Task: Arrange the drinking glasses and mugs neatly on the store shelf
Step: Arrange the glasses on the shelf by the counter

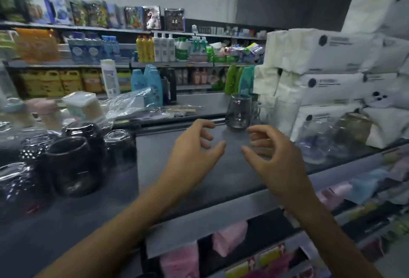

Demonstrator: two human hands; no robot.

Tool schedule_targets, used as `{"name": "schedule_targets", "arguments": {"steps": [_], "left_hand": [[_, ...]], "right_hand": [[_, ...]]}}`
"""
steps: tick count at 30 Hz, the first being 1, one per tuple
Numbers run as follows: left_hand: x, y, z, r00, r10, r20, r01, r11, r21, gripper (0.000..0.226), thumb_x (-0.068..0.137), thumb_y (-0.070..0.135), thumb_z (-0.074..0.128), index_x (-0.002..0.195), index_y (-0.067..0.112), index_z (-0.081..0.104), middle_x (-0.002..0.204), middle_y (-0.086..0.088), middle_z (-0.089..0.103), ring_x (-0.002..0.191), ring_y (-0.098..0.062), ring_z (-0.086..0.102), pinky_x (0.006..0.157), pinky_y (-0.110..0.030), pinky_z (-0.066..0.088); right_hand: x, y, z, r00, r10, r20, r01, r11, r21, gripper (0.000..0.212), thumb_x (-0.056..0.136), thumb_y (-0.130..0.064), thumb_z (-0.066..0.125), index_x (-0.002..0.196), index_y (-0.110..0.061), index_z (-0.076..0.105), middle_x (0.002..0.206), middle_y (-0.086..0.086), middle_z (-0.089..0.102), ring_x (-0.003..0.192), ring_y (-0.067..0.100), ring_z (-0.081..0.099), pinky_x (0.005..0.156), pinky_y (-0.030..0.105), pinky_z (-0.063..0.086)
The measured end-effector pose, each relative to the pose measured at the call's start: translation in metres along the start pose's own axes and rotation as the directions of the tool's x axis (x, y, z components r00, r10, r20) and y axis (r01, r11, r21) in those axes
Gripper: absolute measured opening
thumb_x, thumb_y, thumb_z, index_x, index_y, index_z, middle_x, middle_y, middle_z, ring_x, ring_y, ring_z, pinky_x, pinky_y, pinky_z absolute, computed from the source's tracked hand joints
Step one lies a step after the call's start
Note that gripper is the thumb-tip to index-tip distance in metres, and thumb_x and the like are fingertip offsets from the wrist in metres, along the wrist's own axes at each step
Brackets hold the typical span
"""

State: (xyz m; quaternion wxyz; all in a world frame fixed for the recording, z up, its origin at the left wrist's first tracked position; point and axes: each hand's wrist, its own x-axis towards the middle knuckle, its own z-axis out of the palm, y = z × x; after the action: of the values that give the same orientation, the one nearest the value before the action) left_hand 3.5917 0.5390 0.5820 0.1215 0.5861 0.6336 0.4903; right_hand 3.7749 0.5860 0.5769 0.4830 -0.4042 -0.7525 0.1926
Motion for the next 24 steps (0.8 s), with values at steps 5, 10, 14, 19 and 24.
{"name": "schedule_targets", "arguments": {"steps": [5,10,14,19,24], "left_hand": [[0.099,-0.005,0.075,0.993,-0.113,0.035,0.107,0.983,0.151,0.095,0.077,0.055,0.082,0.153,0.020,0.036,0.140,-0.005,0.058,0.125,-0.022,0.058,0.105,-0.039,0.050],[0.143,-0.016,0.112,0.986,-0.169,-0.008,0.168,0.970,0.174,0.116,0.072,0.055,0.086,0.160,0.018,0.021,0.159,-0.012,0.040,0.142,-0.031,0.045,0.110,-0.041,0.041],[0.155,-0.025,0.132,0.979,-0.202,-0.032,0.204,0.974,0.102,0.116,0.059,0.061,0.087,0.154,0.019,0.034,0.146,-0.009,0.056,0.130,-0.025,0.057,0.109,-0.039,0.047],[0.159,-0.028,0.145,0.977,-0.205,-0.062,0.205,0.979,-0.007,0.084,0.066,0.045,0.092,0.137,0.020,0.054,0.126,0.002,0.068,0.109,-0.014,0.066,0.095,-0.028,0.050],[0.164,-0.020,0.143,0.971,-0.231,-0.061,0.229,0.972,-0.046,0.081,0.068,0.039,0.094,0.136,0.021,0.055,0.114,0.010,0.065,0.102,-0.011,0.063,0.090,-0.024,0.048]], "right_hand": [[0.033,0.048,-0.034,0.958,-0.062,-0.279,-0.007,0.971,-0.239,0.041,0.088,-0.017,0.075,0.127,-0.021,0.063,0.118,0.003,0.061,0.101,0.023,0.066,0.087,0.041,0.057],[0.078,0.066,-0.049,0.899,-0.208,-0.387,-0.060,0.815,-0.577,0.053,0.083,-0.031,0.077,0.127,-0.008,0.061,0.113,0.016,0.062,0.103,0.038,0.058,0.080,0.044,0.051],[0.109,0.074,-0.052,0.926,-0.163,-0.339,-0.164,0.637,-0.753,0.063,0.080,-0.063,0.070,0.110,-0.007,0.063,0.089,0.019,0.065,0.095,0.038,0.055,0.078,0.045,0.042],[0.120,0.088,-0.042,0.965,-0.077,-0.250,-0.155,0.601,-0.784,0.064,0.079,-0.069,0.067,0.107,-0.011,0.065,0.081,0.019,0.071,0.099,0.039,0.055,0.081,0.044,0.040],[0.122,0.087,-0.039,0.973,-0.055,-0.222,-0.136,0.645,-0.752,0.057,0.078,-0.059,0.077,0.104,-0.010,0.062,0.080,0.018,0.072,0.098,0.038,0.054,0.081,0.044,0.039]]}}
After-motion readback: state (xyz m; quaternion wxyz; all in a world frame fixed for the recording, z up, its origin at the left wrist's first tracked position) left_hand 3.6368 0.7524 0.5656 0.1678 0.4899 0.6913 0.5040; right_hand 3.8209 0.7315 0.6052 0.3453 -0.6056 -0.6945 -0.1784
